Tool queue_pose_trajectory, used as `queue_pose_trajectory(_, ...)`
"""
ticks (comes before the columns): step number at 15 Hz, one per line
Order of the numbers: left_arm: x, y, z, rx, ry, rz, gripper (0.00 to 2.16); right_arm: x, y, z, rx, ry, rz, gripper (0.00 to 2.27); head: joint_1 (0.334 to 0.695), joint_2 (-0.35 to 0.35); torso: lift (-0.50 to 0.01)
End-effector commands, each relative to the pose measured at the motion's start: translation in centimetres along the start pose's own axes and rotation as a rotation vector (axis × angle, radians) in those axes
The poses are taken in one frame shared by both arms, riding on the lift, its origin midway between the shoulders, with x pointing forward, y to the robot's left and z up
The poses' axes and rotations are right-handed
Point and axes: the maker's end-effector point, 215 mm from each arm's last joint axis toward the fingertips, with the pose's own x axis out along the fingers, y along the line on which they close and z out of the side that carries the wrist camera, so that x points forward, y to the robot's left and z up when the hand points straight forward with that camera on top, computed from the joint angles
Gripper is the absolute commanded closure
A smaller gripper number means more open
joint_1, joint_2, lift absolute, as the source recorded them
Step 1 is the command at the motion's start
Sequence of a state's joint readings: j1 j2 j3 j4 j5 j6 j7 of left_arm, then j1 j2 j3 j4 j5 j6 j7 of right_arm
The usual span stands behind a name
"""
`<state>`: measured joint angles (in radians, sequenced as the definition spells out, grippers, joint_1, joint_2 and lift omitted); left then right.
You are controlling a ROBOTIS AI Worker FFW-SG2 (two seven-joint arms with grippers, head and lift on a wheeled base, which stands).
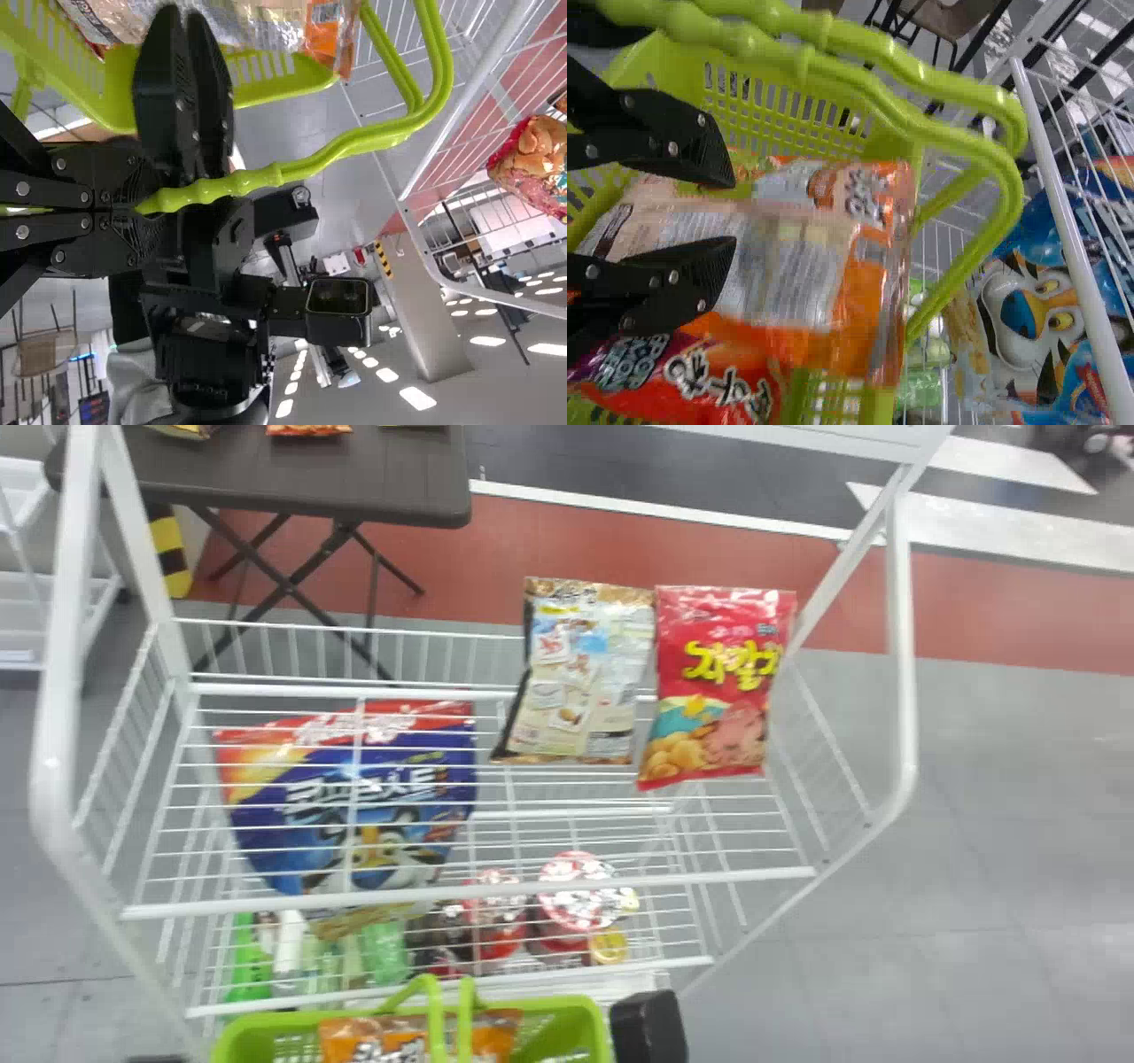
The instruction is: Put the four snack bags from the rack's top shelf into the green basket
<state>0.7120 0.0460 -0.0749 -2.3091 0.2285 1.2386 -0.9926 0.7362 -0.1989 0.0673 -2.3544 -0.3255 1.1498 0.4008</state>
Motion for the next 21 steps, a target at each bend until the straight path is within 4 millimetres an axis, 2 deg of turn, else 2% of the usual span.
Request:
queue_pose_trajectory(1,0.0,0.1,0.0,0.0,0.0,0.002,2.15,-2.1,-1.8,0.9,0.006,-0.009,-0.046,0.06,0.695,-0.35,0.0)
queue_pose_trajectory(3,0.1,0.1,0.1,0.003,0.0,0.002,2.15,-3.8,-4.3,4.2,-0.025,-0.103,-0.118,0.06,0.695,-0.35,0.0)
queue_pose_trajectory(5,0.1,0.1,0.1,0.002,0.002,0.002,2.15,-5.6,-7.0,10.4,-0.106,-0.288,-0.228,0.05,0.695,-0.35,0.0)
queue_pose_trajectory(7,0.3,0.1,0.0,0.003,0.005,0.004,2.15,-7.2,-8.5,18.3,-0.231,-0.528,-0.34,0.05,0.695,-0.35,0.0)
queue_pose_trajectory(8,0.5,0.1,0.0,0.006,0.009,0.005,2.15,-7.5,-8.9,21.8,-0.277,-0.625,-0.383,0.05,0.695,-0.35,0.0)
queue_pose_trajectory(10,0.7,0.2,-0.1,0.01,0.016,0.01,2.15,-6.9,-9.3,27.2,-0.291,-0.737,-0.393,0.07,0.695,-0.35,0.0)
queue_pose_trajectory(12,0.6,0.6,0.1,0.014,0.022,0.019,2.15,-5.9,-10.0,31.3,-0.313,-0.798,-0.451,0.07,0.695,-0.35,0.0)
queue_pose_trajectory(14,0.8,0.9,0.4,0.012,0.033,0.009,2.15,-5.5,-11.5,34.5,-0.342,-0.842,-0.556,0.07,0.695,-0.35,0.0)
queue_pose_trajectory(16,0.5,0.8,0.5,0.012,0.035,0.002,2.15,-4.9,-12.1,37.2,-0.354,-0.888,-0.604,0.07,0.695,-0.348,0.0)
queue_pose_trajectory(19,0.3,0.9,0.5,0.011,0.037,0.0,2.15,-3.7,-14.2,39.5,-0.353,-0.861,-0.628,0.09,0.695,-0.314,0.0)
queue_pose_trajectory(20,0.2,0.8,0.5,0.01,0.035,-0.001,2.15,-2.9,-15.0,39.6,-0.347,-0.816,-0.625,0.22,0.695,-0.308,0.0)
queue_pose_trajectory(21,0.2,0.8,0.6,0.011,0.034,-0.001,2.15,-2.3,-15.1,39.3,-0.347,-0.781,-0.604,0.55,0.695,-0.304,0.0)
